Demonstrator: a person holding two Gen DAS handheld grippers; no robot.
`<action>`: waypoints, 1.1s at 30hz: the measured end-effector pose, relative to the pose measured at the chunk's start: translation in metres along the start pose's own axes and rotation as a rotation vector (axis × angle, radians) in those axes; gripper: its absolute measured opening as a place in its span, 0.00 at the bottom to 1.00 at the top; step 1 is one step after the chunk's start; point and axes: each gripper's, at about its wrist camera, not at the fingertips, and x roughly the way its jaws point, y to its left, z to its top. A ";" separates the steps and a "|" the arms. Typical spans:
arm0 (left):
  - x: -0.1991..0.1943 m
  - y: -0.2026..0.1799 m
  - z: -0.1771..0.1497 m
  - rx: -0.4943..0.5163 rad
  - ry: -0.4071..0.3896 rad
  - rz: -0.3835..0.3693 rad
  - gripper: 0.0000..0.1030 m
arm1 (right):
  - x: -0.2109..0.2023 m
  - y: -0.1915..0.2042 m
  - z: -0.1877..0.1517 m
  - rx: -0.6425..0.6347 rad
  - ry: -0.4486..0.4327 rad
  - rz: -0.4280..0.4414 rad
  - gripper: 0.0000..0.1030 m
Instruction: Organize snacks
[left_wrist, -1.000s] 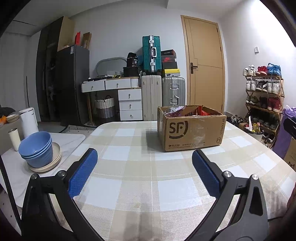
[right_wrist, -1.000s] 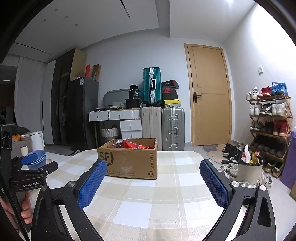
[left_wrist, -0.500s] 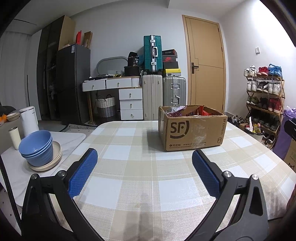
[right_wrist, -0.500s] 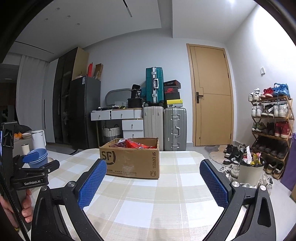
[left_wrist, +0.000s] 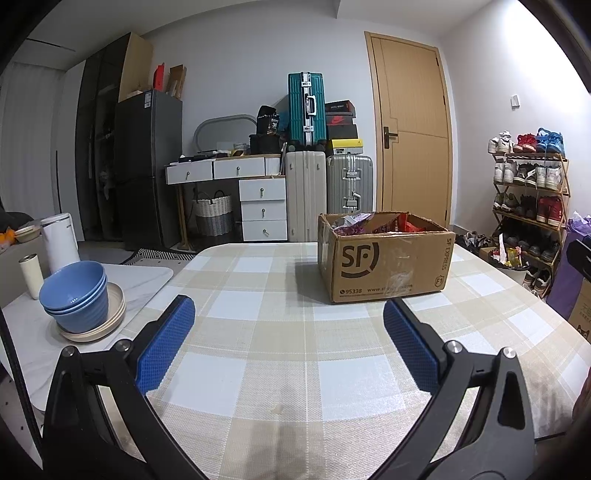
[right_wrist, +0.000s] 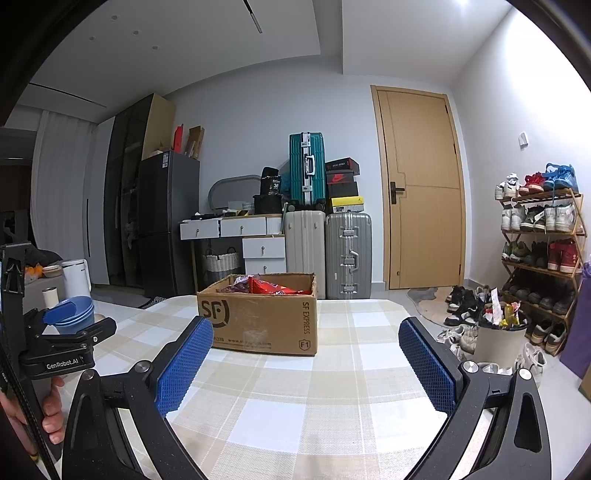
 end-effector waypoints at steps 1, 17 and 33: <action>-0.001 0.000 0.000 -0.002 -0.002 0.000 0.99 | 0.000 0.000 0.000 0.000 0.000 0.001 0.99; -0.002 -0.004 -0.001 0.011 -0.016 0.010 0.99 | 0.000 0.000 -0.002 0.001 0.007 0.002 0.99; 0.002 -0.002 -0.003 -0.004 -0.003 0.005 0.99 | 0.003 -0.002 -0.002 0.006 0.013 -0.002 0.99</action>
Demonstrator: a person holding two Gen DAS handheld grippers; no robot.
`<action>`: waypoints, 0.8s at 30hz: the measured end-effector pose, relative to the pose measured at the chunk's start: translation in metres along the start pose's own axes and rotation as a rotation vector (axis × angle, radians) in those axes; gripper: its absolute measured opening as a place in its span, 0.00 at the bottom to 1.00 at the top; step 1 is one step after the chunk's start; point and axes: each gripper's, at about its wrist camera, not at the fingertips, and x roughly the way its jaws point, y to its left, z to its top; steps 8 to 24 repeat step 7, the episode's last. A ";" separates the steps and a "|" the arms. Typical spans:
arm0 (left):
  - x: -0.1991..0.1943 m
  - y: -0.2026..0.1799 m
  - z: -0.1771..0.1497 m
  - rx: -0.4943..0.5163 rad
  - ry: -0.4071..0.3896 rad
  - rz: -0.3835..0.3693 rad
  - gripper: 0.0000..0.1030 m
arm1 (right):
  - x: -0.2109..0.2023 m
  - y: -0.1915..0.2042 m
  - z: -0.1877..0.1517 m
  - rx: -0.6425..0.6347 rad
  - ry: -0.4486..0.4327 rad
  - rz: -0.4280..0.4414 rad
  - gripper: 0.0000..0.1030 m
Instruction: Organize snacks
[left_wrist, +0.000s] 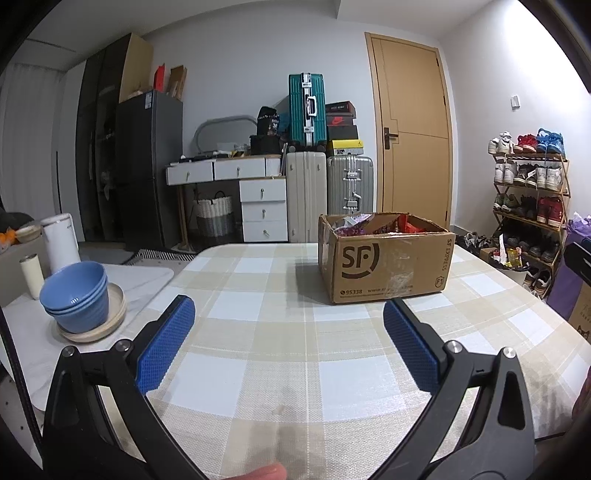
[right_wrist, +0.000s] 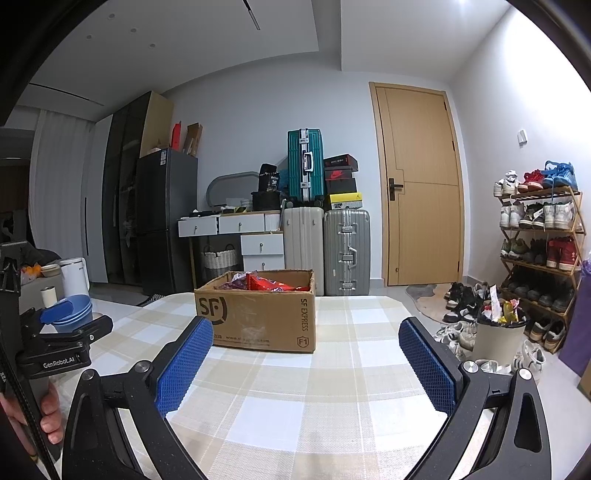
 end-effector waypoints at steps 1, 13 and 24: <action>0.001 0.001 0.000 -0.007 0.008 0.004 0.99 | 0.000 0.000 0.000 0.000 0.000 -0.001 0.99; 0.004 0.004 -0.002 -0.025 0.017 0.012 0.99 | 0.000 0.000 0.000 0.000 0.000 0.001 0.99; 0.004 0.004 -0.002 -0.025 0.017 0.012 0.99 | 0.000 0.000 0.000 0.000 0.000 0.001 0.99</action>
